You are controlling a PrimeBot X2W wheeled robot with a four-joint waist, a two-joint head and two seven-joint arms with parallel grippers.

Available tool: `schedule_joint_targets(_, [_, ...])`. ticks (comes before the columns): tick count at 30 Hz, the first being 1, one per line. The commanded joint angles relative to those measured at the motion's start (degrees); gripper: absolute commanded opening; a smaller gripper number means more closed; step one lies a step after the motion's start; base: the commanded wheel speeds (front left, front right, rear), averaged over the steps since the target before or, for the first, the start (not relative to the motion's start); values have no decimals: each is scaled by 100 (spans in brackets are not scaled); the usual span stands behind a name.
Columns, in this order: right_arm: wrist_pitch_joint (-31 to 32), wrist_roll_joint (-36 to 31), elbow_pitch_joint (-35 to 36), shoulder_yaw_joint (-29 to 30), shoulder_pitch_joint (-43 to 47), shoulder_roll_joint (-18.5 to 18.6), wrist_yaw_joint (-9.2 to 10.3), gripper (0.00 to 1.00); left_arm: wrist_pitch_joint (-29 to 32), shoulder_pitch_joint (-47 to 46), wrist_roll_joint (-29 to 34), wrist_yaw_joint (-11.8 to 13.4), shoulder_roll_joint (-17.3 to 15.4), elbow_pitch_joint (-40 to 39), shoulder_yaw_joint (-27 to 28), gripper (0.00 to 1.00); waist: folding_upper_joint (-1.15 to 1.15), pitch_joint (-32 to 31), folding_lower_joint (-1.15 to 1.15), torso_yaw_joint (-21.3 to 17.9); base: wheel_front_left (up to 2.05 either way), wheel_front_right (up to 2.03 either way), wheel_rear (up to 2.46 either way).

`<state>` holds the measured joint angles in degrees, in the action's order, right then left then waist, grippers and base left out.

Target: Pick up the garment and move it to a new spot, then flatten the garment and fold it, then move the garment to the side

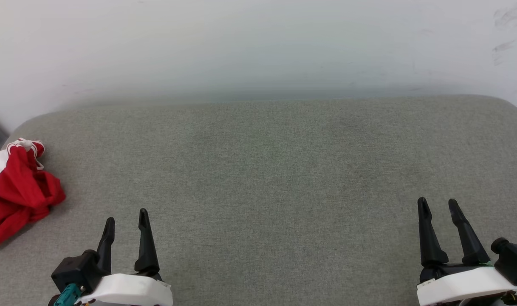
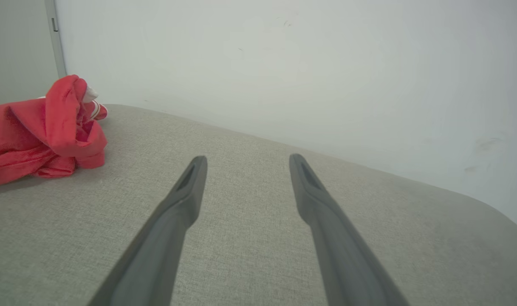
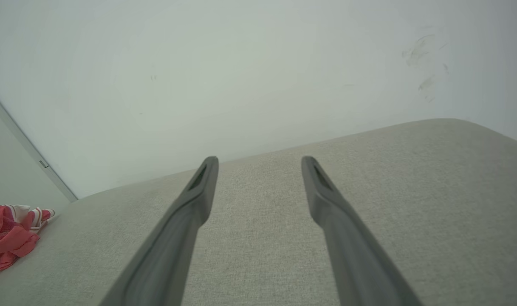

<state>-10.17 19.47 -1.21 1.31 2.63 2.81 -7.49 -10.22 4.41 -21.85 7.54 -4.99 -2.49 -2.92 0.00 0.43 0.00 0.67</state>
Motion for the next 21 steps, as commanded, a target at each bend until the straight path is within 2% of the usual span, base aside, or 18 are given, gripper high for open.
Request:
schedule_joint_targets(1, [-55,-123,72,1,23,11,0,100,-53,29,152,-10,-5,-71,1,100,0,-3,0,1,0,0,0])
schedule_joint_targets(21, [-305,-887,103,5,177,11,0,100,-295,193,989,-309,152,-61,182,100,0,8,0,18,0,0,0])
